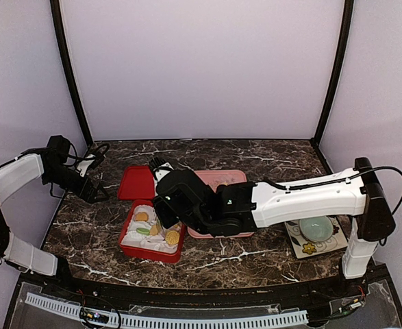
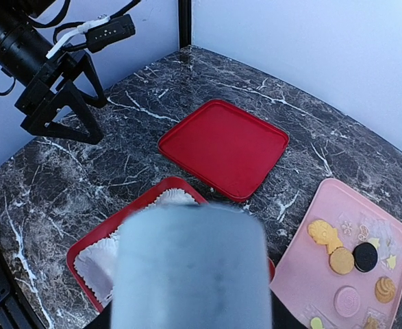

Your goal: Pack the cookies

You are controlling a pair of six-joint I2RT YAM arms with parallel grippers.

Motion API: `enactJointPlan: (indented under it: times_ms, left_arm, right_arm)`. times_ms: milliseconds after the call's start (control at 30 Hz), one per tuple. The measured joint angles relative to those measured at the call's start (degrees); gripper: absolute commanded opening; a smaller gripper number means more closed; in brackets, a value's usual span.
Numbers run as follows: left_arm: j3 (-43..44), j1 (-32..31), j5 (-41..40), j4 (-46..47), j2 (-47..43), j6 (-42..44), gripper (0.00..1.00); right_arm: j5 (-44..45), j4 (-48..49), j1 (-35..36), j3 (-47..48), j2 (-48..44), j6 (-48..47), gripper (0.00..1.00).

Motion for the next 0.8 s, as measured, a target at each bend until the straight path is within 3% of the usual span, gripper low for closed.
enactJointPlan:
  times_ms: [433,800]
  left_arm:
    - [0.0,0.0,0.0,0.0,0.0,0.0,0.99]
    - [0.0,0.0,-0.2,0.0,0.0,0.0,0.99]
  right_arm:
    - [0.1,0.1,-2.6,-1.6,-2.6,-0.1,0.44]
    - [1.1,3.2,-17.4,-10.6,-15.3,-0.1,0.43]
